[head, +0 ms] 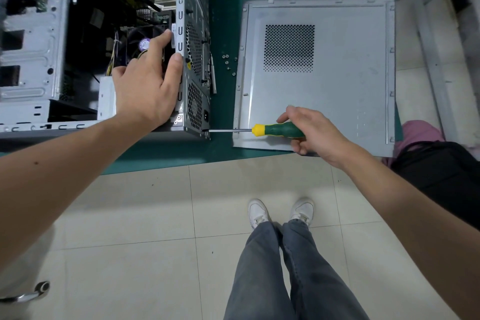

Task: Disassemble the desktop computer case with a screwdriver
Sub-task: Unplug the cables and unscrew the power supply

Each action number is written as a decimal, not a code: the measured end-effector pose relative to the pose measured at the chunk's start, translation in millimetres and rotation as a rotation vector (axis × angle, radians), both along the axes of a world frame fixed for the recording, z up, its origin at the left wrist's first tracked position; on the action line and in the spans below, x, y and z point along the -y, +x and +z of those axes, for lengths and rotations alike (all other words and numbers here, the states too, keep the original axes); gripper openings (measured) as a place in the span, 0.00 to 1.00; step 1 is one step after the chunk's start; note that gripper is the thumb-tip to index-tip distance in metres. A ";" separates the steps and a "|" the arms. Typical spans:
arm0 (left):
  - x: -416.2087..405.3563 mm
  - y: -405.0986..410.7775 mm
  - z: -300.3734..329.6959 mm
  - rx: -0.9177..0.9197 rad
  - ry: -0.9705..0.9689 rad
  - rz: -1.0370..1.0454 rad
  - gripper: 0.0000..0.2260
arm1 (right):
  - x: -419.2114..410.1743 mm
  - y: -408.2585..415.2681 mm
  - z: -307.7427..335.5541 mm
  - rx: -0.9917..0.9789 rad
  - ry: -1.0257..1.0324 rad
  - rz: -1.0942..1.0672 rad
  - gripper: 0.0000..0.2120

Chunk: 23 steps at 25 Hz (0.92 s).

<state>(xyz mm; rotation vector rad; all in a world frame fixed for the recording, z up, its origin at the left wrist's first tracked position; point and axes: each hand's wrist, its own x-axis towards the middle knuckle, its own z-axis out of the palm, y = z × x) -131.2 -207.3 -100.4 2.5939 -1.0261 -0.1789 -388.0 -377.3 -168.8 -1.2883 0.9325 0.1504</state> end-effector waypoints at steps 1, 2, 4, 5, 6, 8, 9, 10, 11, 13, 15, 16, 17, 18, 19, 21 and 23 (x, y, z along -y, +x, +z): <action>-0.1 0.3 -0.2 -0.003 -0.001 -0.001 0.23 | 1.2 0.1 -1.4 0.016 -0.040 0.000 0.11; -0.5 0.4 -0.3 -0.006 0.000 -0.001 0.23 | 1.3 -0.7 -1.4 0.043 -0.056 -0.020 0.07; -0.6 0.4 -0.2 -0.006 -0.001 -0.001 0.23 | 0.6 -3.5 -2.1 0.098 0.000 -0.081 0.03; -0.8 -0.2 -0.2 -0.005 -0.001 0.000 0.23 | -0.3 -4.8 -2.6 0.134 0.040 -0.114 0.07; -0.9 -0.7 0.0 -0.004 -0.001 0.000 0.23 | -0.9 -6.0 -2.2 0.166 0.079 -0.141 0.10; -0.7 -0.5 0.2 -0.005 0.000 0.001 0.23 | -1.1 -6.2 -1.1 0.209 0.125 -0.190 0.15; -0.6 -0.4 0.3 -0.008 0.001 0.000 0.23 | -1.3 -5.9 -0.9 0.208 0.126 -0.192 0.15; -0.5 -0.8 0.3 -0.010 0.001 -0.001 0.23 | -1.4 -4.8 0.9 0.176 0.113 -0.179 0.12; -0.4 -0.9 0.1 -0.010 0.001 -0.002 0.23 | -1.4 -2.7 2.6 0.119 0.090 -0.143 0.06; -0.4 -0.5 0.4 -0.008 0.005 0.001 0.23 | -1.8 0.3 3.6 -0.011 -0.015 -0.033 0.09; -0.3 -0.8 0.9 -0.010 0.008 0.003 0.23 | -1.3 1.6 3.1 0.007 -0.109 -0.021 0.07; 0.0 -1.2 1.2 -0.013 0.008 0.003 0.23 | -0.5 0.9 4.0 0.067 -0.082 -0.066 0.04; 0.2 -1.5 1.2 -0.013 0.009 0.003 0.23 | 1.0 -1.5 2.5 0.128 -0.027 -0.103 0.08; 0.3 -1.7 1.2 -0.011 0.010 0.003 0.23 | 1.7 -3.4 2.5 0.171 0.036 -0.141 0.14; 0.2 -1.5 1.2 -0.008 0.010 0.004 0.23 | 2.7 -5.1 1.0 0.188 0.070 -0.152 0.18; 0.3 -1.2 1.6 -0.007 0.003 0.004 0.23 | 1.0 -4.0 0.1 0.146 0.090 -0.117 0.12; 0.4 -1.3 2.2 -0.010 -0.003 0.005 0.23 | -1.3 -0.1 3.3 -0.002 0.028 -0.025 0.07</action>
